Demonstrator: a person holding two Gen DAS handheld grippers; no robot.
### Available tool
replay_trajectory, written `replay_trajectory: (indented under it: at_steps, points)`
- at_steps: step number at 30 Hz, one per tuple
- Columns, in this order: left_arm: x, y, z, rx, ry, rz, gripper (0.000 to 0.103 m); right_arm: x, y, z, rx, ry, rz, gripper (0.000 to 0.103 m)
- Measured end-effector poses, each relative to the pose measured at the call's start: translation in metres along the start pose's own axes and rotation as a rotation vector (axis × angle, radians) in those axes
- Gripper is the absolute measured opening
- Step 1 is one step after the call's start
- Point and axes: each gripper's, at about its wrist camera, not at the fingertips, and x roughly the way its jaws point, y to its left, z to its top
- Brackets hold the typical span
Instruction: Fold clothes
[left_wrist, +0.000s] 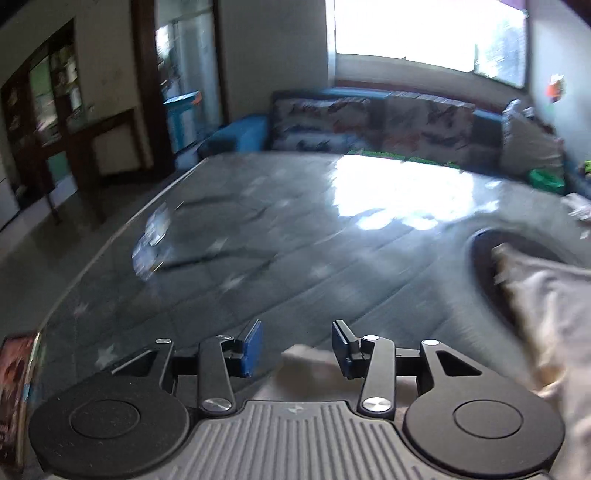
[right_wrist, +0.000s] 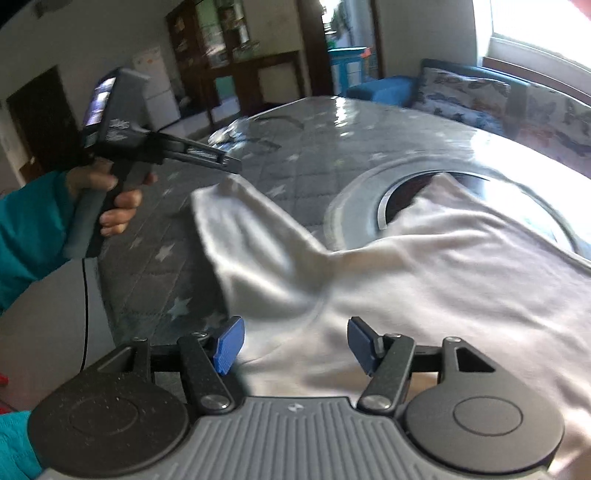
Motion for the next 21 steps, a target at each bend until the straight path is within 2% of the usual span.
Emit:
replay_trajectory:
  at_steps: [5,9,12,16,21]
  points:
    - [0.013,-0.050,0.025,0.027,0.004,-0.171,0.045,-0.017,-0.020,-0.003,0.041,-0.023,-0.046,0.063]
    - [0.040,-0.098,0.040,0.093,0.034,-0.232,0.045,-0.029,-0.036,-0.011,0.076,-0.026,-0.080,0.063]
    - [0.060,-0.131,0.045,0.144,0.055,-0.255,0.045,-0.039,-0.049,-0.019,0.108,-0.026,-0.106,0.063]
    - [0.086,-0.163,0.044,0.218,0.080,-0.237,0.045,-0.053,-0.064,-0.030,0.150,-0.031,-0.135,0.063]
    - [0.109,-0.181,0.037,0.300,0.081,-0.172,0.046,-0.066,-0.082,-0.045,0.211,-0.034,-0.171,0.064]
